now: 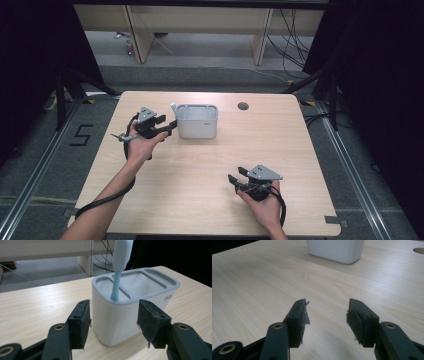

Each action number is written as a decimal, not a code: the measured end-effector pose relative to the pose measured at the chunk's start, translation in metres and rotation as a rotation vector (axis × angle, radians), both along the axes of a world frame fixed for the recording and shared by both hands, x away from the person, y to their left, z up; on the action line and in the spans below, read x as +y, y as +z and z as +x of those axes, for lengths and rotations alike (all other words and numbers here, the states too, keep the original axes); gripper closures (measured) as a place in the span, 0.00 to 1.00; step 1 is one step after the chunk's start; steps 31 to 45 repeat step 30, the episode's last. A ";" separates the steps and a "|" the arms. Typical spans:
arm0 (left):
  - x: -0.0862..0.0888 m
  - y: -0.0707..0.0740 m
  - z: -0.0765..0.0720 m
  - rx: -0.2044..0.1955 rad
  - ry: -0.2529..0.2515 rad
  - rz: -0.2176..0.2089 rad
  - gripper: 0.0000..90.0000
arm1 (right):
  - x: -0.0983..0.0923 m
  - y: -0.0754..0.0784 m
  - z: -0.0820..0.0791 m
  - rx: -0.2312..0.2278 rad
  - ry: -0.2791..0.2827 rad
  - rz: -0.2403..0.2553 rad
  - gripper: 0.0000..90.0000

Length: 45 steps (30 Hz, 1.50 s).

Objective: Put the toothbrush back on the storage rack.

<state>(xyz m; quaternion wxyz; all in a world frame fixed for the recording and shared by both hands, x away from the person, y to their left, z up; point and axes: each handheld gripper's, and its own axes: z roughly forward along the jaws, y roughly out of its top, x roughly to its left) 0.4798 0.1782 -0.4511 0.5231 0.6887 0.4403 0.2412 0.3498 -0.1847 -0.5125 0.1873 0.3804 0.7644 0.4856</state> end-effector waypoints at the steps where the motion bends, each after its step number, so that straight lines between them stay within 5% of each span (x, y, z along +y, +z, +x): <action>1: 0.002 -0.001 -0.003 -0.001 -0.004 0.002 0.48 | 0.000 0.000 0.000 -0.003 -0.006 -0.006 0.55; 7: 0.010 -0.011 -0.024 -0.009 -0.017 0.005 0.47 | -0.001 -0.001 0.000 -0.003 -0.018 -0.018 0.55; 11: 0.017 -0.021 -0.040 -0.033 -0.019 0.018 0.46 | 0.000 0.000 -0.003 0.037 -0.036 0.005 0.55; 12: 0.019 -0.025 -0.044 -0.043 -0.024 0.015 0.46 | -0.002 -0.001 0.000 -0.008 -0.022 -0.011 0.55; 13: 0.022 -0.028 -0.047 -0.062 -0.040 0.028 0.46 | 0.000 -0.002 -0.002 0.018 -0.025 0.014 0.55; 14: 0.024 -0.031 -0.052 -0.059 -0.036 0.021 0.46 | -0.003 -0.001 0.000 -0.012 -0.015 -0.012 0.55; 15: 0.027 -0.034 -0.057 -0.061 -0.031 0.013 0.46 | -0.002 -0.002 0.000 0.017 -0.018 0.017 0.55; 27: 0.041 -0.063 -0.094 -0.088 0.017 -0.068 0.42 | 0.000 -0.003 -0.002 0.019 -0.008 0.007 0.55; 30: 0.041 -0.069 -0.097 -0.088 0.013 -0.041 0.41 | -0.001 -0.002 -0.002 0.001 -0.016 -0.008 0.55; 45: 0.041 -0.069 -0.097 -0.088 0.013 -0.041 0.41 | -0.001 -0.002 -0.002 0.001 -0.016 -0.008 0.55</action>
